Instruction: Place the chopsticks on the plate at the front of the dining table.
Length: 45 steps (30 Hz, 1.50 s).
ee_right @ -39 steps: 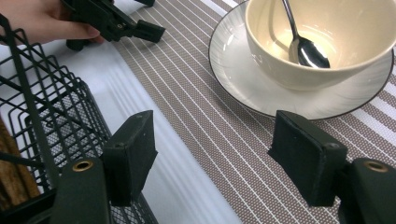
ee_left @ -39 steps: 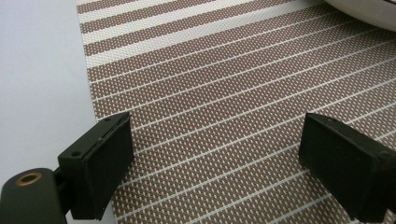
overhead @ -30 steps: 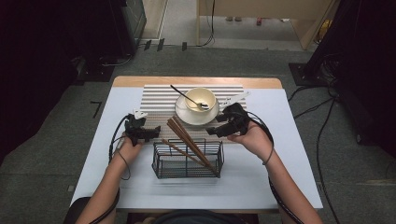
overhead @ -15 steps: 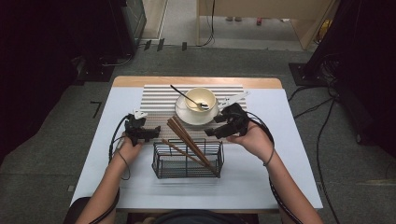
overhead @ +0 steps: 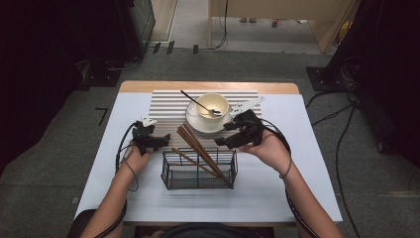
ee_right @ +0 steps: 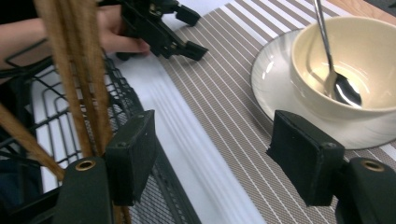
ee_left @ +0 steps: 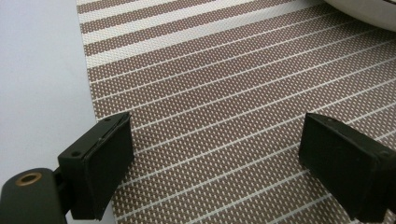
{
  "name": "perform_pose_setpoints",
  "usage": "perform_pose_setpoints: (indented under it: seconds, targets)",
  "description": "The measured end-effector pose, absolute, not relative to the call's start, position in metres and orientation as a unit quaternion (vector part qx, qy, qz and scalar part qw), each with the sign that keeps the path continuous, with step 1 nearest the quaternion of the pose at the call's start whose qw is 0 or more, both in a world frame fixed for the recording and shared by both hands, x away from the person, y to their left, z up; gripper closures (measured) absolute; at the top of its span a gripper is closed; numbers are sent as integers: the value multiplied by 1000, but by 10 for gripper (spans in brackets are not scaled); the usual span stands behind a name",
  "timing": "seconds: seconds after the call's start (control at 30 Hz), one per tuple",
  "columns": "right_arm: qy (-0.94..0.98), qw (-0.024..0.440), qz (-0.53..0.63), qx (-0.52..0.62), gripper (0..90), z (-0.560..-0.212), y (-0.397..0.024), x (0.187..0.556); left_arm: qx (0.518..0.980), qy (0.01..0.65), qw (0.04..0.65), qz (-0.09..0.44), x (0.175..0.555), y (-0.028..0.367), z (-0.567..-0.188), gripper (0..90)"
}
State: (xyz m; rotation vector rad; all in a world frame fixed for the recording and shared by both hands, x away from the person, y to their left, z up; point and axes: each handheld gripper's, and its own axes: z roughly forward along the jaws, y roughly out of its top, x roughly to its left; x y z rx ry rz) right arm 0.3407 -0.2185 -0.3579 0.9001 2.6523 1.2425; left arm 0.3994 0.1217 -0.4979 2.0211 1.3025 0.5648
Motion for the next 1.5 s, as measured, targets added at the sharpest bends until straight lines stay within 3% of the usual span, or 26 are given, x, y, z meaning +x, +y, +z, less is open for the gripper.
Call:
perform_pose_setpoints:
  seconds: [0.83,1.5]
  targets:
    - [872,20,428,239,382,-340,-198,316,773,498,330,216,399,122,-498,102]
    - [875,8,438,205,591,-342,-186,303,772,498,330,216,399,122,-498,101]
